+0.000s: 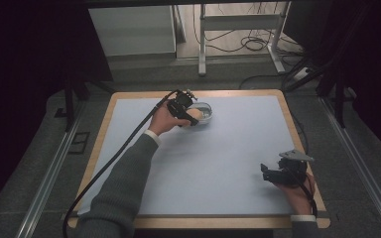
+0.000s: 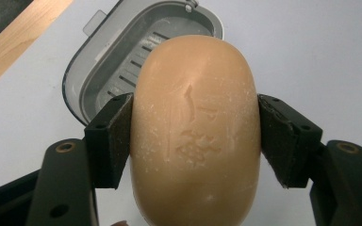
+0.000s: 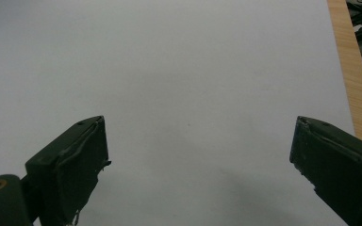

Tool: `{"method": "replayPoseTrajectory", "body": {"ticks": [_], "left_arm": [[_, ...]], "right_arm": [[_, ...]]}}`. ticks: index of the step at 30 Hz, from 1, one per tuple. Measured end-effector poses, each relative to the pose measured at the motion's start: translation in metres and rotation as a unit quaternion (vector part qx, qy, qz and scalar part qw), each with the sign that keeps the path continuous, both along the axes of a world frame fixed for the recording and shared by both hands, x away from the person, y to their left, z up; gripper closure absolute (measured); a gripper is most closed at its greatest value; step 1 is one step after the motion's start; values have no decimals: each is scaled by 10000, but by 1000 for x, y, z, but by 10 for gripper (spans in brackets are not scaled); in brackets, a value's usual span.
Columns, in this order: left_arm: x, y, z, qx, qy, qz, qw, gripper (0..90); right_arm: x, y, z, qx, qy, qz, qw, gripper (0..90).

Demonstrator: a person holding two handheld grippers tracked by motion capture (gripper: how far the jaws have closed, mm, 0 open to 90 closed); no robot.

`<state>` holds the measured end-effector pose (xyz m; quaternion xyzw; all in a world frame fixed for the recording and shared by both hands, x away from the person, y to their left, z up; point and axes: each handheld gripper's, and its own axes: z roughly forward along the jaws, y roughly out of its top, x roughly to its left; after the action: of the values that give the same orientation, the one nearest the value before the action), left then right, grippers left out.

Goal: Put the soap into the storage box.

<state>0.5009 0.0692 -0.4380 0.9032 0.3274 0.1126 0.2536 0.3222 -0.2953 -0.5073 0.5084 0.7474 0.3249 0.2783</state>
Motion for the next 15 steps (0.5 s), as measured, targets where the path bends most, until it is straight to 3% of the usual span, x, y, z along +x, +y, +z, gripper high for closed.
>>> {"method": "replayPoseTrajectory", "body": {"ticks": [8, 15], "left_arm": [[11, 3, -1, -26, 63, 92, 9999, 327], [24, -1, -4, -170, 124, 196, 9996, 326]], "right_arm": [[1, 0, -1, -7, 15, -15, 10000, 48], [1, -1, -1, -16, 13, -12, 10000, 48]]}}
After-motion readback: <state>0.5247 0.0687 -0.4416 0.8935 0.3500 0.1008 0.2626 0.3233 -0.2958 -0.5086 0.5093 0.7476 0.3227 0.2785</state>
